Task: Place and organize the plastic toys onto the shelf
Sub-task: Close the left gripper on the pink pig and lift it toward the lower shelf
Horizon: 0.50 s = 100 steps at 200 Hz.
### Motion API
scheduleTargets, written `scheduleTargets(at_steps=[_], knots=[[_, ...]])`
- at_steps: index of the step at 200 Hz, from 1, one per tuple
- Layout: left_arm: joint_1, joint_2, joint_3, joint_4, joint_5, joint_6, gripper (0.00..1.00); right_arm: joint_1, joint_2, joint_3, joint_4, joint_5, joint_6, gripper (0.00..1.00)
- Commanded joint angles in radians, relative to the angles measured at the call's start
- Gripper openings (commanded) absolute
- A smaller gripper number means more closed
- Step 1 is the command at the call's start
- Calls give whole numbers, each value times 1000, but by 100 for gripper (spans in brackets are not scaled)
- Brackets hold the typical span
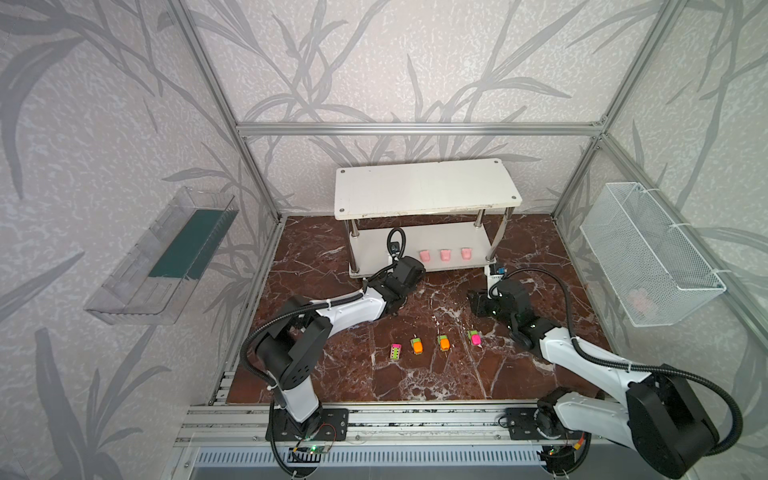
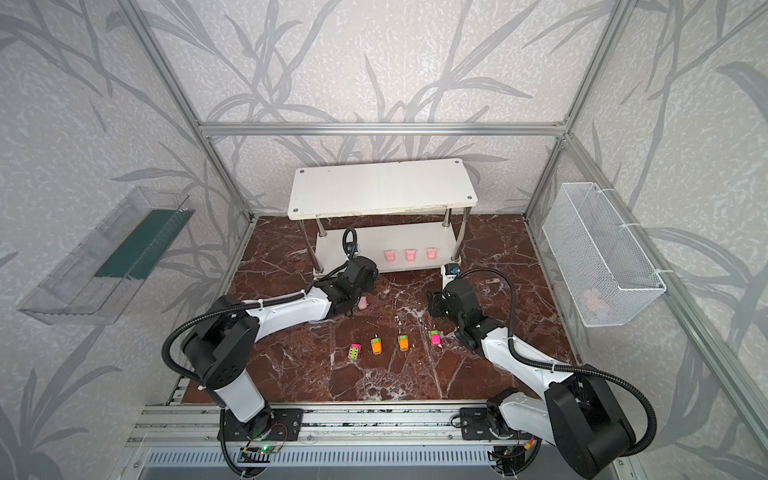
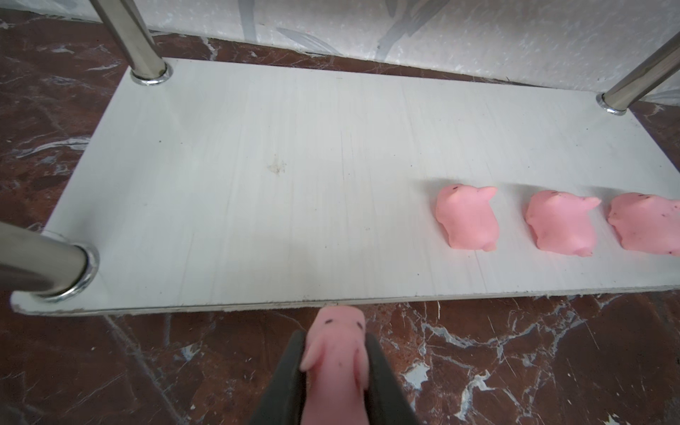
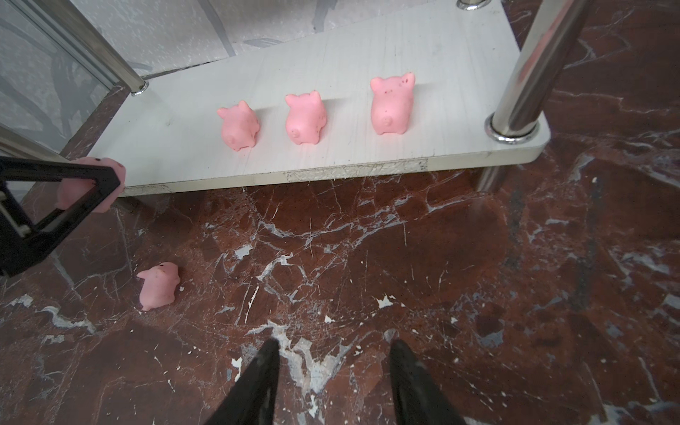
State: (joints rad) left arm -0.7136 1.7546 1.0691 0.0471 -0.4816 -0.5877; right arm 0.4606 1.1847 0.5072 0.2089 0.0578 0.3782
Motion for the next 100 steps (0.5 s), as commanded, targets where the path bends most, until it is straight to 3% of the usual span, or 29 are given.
scheduleTargets(at_steps=[1, 100], knots=[[-4, 31, 43, 40, -47, 35, 24, -8, -19, -12, 8, -8, 7, 49], [15, 145, 70, 201, -71, 97, 24, -22, -37, -23, 4, -17, 8, 49]])
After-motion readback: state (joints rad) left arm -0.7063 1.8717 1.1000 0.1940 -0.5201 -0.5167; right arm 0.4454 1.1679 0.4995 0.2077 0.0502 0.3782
